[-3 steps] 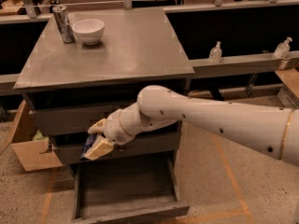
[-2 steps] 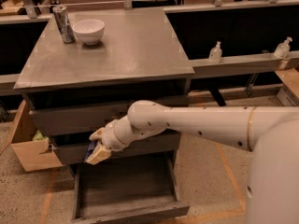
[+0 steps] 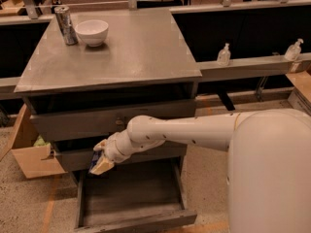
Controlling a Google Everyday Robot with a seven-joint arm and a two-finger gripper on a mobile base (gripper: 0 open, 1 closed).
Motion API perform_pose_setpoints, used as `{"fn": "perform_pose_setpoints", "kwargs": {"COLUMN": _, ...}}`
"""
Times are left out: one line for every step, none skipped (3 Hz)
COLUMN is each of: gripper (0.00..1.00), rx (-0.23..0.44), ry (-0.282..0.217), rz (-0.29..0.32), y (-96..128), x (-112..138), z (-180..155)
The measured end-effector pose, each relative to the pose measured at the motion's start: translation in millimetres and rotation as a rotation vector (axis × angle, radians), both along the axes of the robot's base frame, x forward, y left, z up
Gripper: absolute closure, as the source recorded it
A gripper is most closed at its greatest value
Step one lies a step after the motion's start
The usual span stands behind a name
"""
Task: Place rxbar blueberry into bottom drawer
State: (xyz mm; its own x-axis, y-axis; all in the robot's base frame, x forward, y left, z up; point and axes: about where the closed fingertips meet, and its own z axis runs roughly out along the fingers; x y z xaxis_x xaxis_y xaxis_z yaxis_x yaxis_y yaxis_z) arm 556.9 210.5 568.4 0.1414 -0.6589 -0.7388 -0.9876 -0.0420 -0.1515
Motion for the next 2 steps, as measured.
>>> {"fn": "perform_pose_setpoints", "kwargs": {"gripper": 1.00, "rx": -0.021, "ry": -0.001, "rz": 0.001, "y": 5.5, "x": -4.9, "z": -13.6}}
{"fn": "perform_pose_setpoints", "kwargs": {"gripper": 1.00, "rx": -0.027, "ry": -0.008, "rz": 0.000, "y": 3.2, "x": -28.4, "z": -62.1}}
